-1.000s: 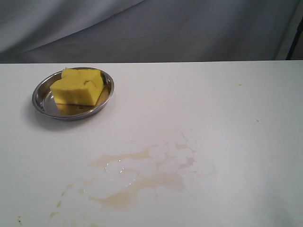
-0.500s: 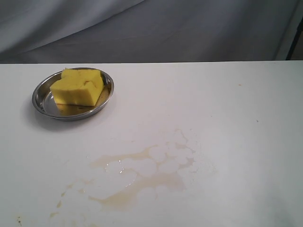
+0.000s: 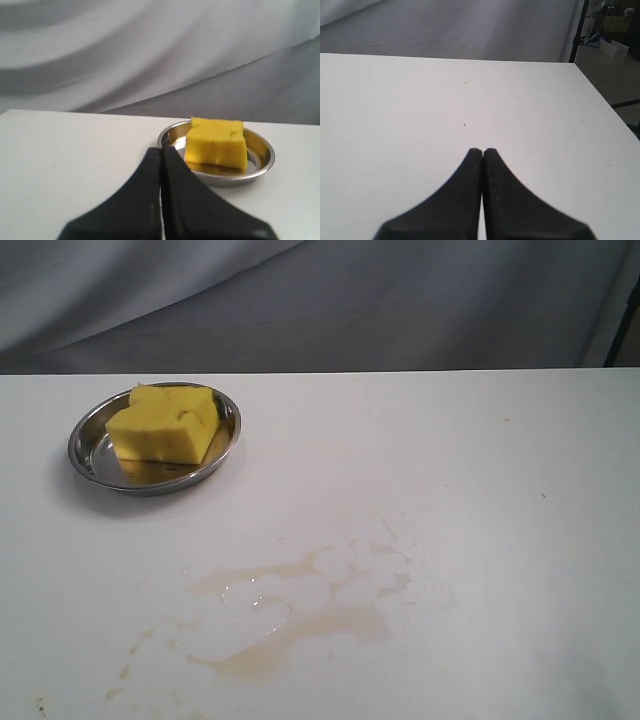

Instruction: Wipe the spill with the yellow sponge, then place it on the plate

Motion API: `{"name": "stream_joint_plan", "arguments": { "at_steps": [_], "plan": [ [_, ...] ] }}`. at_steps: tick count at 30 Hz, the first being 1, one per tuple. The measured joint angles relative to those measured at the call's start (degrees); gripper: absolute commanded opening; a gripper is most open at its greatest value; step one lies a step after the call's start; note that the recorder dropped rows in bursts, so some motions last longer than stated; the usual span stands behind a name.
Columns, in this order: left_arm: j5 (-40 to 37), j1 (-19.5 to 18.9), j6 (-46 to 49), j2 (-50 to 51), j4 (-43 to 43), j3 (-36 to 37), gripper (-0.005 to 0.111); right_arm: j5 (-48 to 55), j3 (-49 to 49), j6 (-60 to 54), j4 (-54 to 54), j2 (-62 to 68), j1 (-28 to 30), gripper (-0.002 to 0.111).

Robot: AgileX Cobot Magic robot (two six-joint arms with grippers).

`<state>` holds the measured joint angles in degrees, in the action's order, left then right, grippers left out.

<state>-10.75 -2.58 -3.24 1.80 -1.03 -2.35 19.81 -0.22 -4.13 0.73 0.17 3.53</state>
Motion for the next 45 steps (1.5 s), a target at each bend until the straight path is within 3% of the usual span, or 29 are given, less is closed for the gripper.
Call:
{"name": "stream_joint_plan", "arguments": {
  "at_steps": [13,45],
  "plan": [
    [-4.44,0.0,1.12,0.0,2.06,2.1,0.0,0.0,0.0,0.0,0.0,0.0,0.0,0.0],
    [-5.76,0.0,3.24,0.0,2.07,2.1,0.0,0.0,0.0,0.0,0.0,0.0,0.0,0.0]
  ]
}}
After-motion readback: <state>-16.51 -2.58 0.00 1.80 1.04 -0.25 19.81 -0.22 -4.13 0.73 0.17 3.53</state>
